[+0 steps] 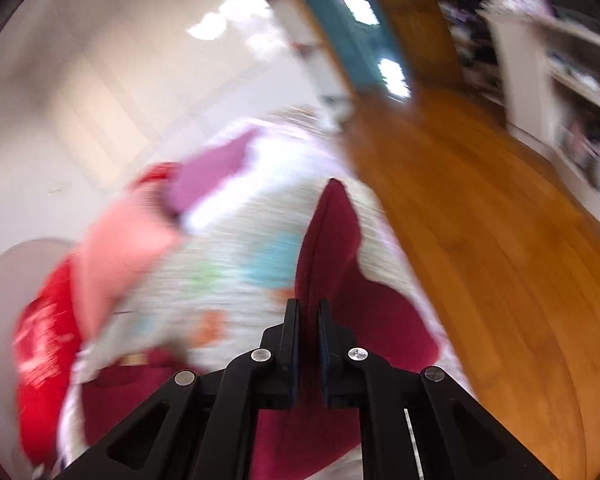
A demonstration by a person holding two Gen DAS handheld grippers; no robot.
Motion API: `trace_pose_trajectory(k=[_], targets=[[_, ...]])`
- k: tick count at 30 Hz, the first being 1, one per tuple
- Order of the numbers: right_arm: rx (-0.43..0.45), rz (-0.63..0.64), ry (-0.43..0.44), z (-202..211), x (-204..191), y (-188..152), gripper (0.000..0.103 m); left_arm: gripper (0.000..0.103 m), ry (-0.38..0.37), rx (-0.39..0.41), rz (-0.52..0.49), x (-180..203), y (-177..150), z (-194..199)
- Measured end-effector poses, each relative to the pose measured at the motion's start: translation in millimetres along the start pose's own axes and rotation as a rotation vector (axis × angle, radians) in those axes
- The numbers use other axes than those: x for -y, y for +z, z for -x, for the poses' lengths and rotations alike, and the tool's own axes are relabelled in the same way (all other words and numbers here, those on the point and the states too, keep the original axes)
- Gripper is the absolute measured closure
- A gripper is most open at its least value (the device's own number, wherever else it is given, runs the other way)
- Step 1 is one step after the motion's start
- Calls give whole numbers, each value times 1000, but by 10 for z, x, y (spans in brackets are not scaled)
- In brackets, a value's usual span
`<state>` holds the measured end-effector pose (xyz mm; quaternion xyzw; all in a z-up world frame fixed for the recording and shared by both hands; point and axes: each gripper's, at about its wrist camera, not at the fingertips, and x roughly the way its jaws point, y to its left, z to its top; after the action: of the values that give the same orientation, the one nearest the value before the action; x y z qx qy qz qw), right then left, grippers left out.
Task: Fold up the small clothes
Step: 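Grasp the other sleeve cuff with the right gripper, then fold the held sleeve across the body and open the right gripper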
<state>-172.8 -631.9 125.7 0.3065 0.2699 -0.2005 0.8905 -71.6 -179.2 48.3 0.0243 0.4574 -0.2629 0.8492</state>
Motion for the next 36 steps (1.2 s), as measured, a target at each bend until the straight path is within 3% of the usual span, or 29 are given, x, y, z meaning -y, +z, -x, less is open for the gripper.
trace_pose_trajectory(k=[5,9,12,14,15,17,21,26,31,32,35,36], targets=[[38,252,232,215,-1286,-49,96,17,35,114,90,-345,282,376],[-21,380,428,-102,-2255,-468,96,17,50,144,171,-659,442,497],[-150,462,489,-595,-2793,-1110,96,17,75,168,195,-798,515,529],[-329,486,502,-1036,-2989,-1582,84,17,82,169,206,-860,542,488],[-408,501,474,-1170,-3022,-1795,65,17,81,164,210,-889,534,470],[-491,512,418,-1369,-2975,-2059,62,17,75,150,209,-936,553,404],[-443,464,437,-1014,-2727,-1973,56,17,80,149,191,-969,652,294],[-338,440,381,-533,-2327,-1678,54,17,87,190,145,-886,898,154],[-278,373,323,-316,-1888,-1526,53,17,104,144,117,-819,1137,-223],[-274,353,313,-270,-1783,-1501,53,21,102,136,109,-792,1156,-287],[-278,297,288,-190,-1526,-1498,53,45,99,112,55,-664,1221,-463],[-282,283,285,-179,-1482,-1504,53,61,105,103,40,-636,1239,-508]])
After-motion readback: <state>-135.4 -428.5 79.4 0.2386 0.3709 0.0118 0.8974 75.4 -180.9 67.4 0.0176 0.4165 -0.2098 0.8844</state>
